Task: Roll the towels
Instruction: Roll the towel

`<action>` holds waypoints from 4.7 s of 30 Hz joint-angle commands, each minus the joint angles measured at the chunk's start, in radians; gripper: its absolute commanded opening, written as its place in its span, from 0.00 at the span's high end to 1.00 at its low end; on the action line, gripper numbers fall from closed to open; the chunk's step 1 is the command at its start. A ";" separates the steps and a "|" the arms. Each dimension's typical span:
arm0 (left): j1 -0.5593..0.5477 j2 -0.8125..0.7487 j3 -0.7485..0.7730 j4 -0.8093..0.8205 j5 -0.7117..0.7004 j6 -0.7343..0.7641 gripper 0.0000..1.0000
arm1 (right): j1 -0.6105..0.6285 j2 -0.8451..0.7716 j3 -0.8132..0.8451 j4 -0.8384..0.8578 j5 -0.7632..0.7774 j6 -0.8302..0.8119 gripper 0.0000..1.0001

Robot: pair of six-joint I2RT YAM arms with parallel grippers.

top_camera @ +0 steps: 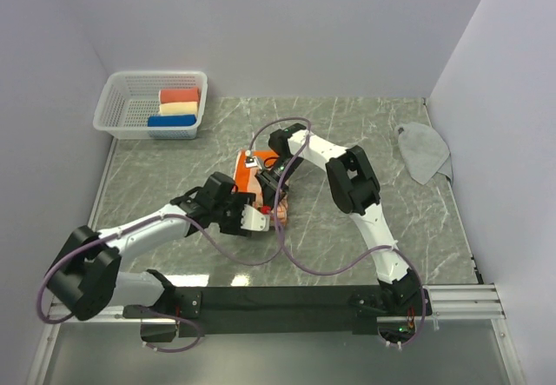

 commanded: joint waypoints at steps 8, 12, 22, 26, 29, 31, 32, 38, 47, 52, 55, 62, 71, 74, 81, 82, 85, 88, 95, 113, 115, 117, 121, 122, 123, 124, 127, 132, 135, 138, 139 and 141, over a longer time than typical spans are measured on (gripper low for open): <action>-0.015 0.236 0.180 -0.202 0.024 -0.007 0.85 | -0.037 0.058 -0.002 0.033 0.240 0.031 0.99; -0.015 0.306 0.259 -0.414 0.084 -0.036 0.95 | -0.092 -0.006 -0.002 0.068 0.274 0.053 0.85; 0.014 0.496 0.438 -0.666 0.254 -0.236 0.99 | -0.258 -0.363 -0.155 0.275 0.355 0.129 0.58; 0.052 0.628 0.510 -0.735 0.308 -0.260 0.99 | -0.357 -0.593 -0.253 0.372 0.386 0.149 0.58; 0.088 0.725 0.585 -0.791 0.340 -0.270 0.99 | -0.425 -0.745 -0.336 0.395 0.386 0.145 0.59; 0.118 0.768 0.643 -0.819 0.368 -0.274 0.99 | -0.439 -0.831 -0.431 0.430 0.407 0.127 0.59; 0.127 0.812 0.660 -0.843 0.375 -0.273 0.99 | -0.437 -0.918 -0.468 0.443 0.414 0.116 0.59; 0.186 0.966 0.790 -0.923 0.372 -0.248 0.99 | -0.364 -1.197 -0.681 0.498 0.456 0.054 0.55; 0.207 1.047 0.886 -0.982 0.348 -0.227 0.99 | 0.159 -1.154 -0.827 0.751 0.913 0.001 0.41; 0.226 1.060 0.895 -0.989 0.355 -0.221 0.99 | 0.360 -0.994 -0.864 0.868 1.052 -0.104 0.36; 0.235 1.061 0.890 -0.988 0.351 -0.218 0.99 | 0.397 -0.870 -0.862 0.907 1.044 -0.133 0.27; 0.256 1.061 0.892 -0.982 0.345 -0.210 0.99 | 0.408 -0.740 -0.893 0.955 1.020 -0.182 0.23; 0.287 1.055 0.910 -0.992 0.375 -0.185 0.99 | 0.385 -0.631 -0.860 0.845 0.908 -0.167 0.54; 0.308 1.031 0.898 -0.991 0.401 -0.164 0.99 | 0.348 -0.583 -0.792 0.744 0.831 -0.144 0.76; 0.402 0.902 0.830 -0.916 0.545 -0.181 0.83 | 0.221 -0.454 -0.610 0.520 0.567 -0.110 1.00; 0.408 0.883 0.821 -0.904 0.556 -0.188 0.80 | 0.207 -0.415 -0.583 0.492 0.514 -0.110 1.00; 0.433 0.830 0.800 -0.874 0.596 -0.216 0.68 | 0.166 -0.346 -0.499 0.392 0.445 -0.125 1.00; 0.473 0.777 0.783 -0.825 0.643 -0.271 0.60 | 0.147 -0.303 -0.450 0.337 0.405 -0.133 1.00; 0.597 0.633 0.761 -0.773 0.694 -0.334 0.55 | 0.139 -0.233 -0.381 0.267 0.374 -0.122 1.00; 0.756 0.239 0.536 -0.561 0.580 -0.333 0.45 | 0.150 -0.169 -0.295 0.173 0.435 0.005 1.00; 0.755 0.100 0.461 -0.548 0.541 -0.245 0.44 | 0.153 -0.115 -0.229 0.132 0.418 0.025 1.00; 0.750 0.006 0.398 -0.543 0.518 -0.149 0.39 | 0.153 -0.060 -0.185 0.076 0.388 0.036 1.00; 0.671 -0.259 0.188 -0.534 0.441 -0.009 0.29 | 0.153 0.032 -0.083 -0.016 0.309 0.031 1.00; 0.595 -0.299 0.154 -0.499 0.422 0.000 0.27 | 0.153 0.053 -0.048 -0.051 0.300 0.028 1.00; 0.551 -0.339 0.120 -0.471 0.367 0.005 0.23 | 0.152 0.090 -0.033 -0.066 0.294 0.025 1.00; 0.507 -0.408 0.058 -0.439 0.339 0.000 0.21 | 0.152 0.107 -0.019 -0.079 0.280 0.021 1.00; 0.335 -0.502 -0.039 -0.296 0.228 -0.010 0.10 | 0.141 0.158 0.015 -0.109 0.234 0.021 1.00; 0.096 -0.459 -0.099 -0.142 0.086 -0.003 0.08 | 0.129 0.204 0.041 -0.131 0.208 0.028 1.00; 0.016 -0.364 -0.090 -0.100 0.027 -0.024 0.12 | 0.124 0.215 0.044 -0.125 0.213 0.042 1.00; -0.041 -0.252 -0.075 -0.048 -0.020 -0.046 0.17 | 0.113 0.230 0.069 -0.132 0.199 0.056 1.00; -0.053 -0.231 -0.075 -0.040 -0.033 -0.050 0.19 | 0.112 0.233 0.075 -0.135 0.197 0.057 1.00; -0.076 -0.191 -0.066 -0.044 -0.043 -0.073 0.29 | 0.106 0.232 0.078 -0.136 0.196 0.064 1.00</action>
